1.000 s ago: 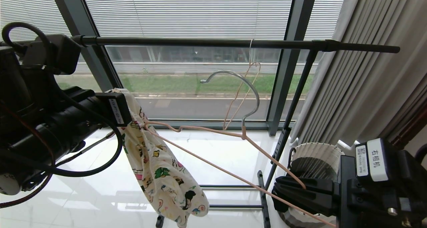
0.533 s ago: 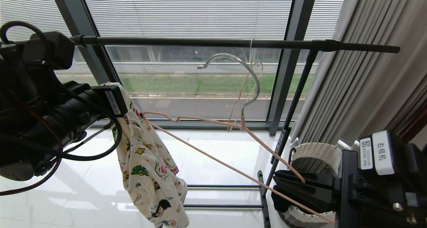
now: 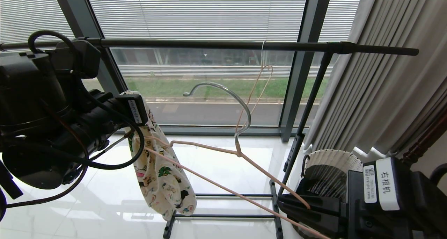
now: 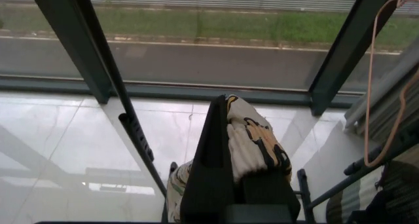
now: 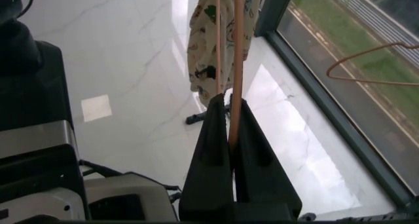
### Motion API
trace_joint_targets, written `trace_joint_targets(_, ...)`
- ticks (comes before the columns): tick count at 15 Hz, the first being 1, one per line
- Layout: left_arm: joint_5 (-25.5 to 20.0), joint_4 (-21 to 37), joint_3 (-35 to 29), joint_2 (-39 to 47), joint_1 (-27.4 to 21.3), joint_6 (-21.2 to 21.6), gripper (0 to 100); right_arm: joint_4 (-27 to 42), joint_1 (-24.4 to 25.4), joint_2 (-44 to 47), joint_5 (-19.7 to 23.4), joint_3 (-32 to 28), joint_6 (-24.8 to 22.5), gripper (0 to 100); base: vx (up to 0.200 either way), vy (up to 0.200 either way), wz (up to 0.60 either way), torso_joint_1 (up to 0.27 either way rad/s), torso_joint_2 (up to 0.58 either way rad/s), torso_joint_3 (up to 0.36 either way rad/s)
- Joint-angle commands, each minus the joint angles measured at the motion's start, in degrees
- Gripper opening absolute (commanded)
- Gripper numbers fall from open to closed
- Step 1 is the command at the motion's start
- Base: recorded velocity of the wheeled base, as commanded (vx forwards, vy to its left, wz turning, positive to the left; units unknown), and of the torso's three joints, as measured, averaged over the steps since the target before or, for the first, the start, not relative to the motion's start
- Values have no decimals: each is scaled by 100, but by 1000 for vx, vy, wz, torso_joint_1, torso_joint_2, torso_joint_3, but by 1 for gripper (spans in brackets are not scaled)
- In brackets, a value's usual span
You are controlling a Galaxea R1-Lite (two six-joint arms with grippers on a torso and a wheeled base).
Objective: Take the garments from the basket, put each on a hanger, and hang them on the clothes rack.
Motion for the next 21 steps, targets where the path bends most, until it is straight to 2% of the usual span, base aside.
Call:
trace_joint_targets(1,25,1,-1,-15,-91,4,0,-97,-19,170,-3,20,45,0,0,0,0,0,0,0)
trace_joint_targets(6,122,1,8,-68,-91,13,0,-273,-28,99,-354,2,160,0,0,0,0,0,0,0)
trace_joint_targets(16,306,-25,8,-50,-100,13,0,-273,-10,-85,-380,99,142,0,0,0,0,0,0,0)
trace_joint_targets(21,376,-25,17,-68,-311,13,0,-273,-19,-33,-416,108,160,0,0,0,0,0,0,0)
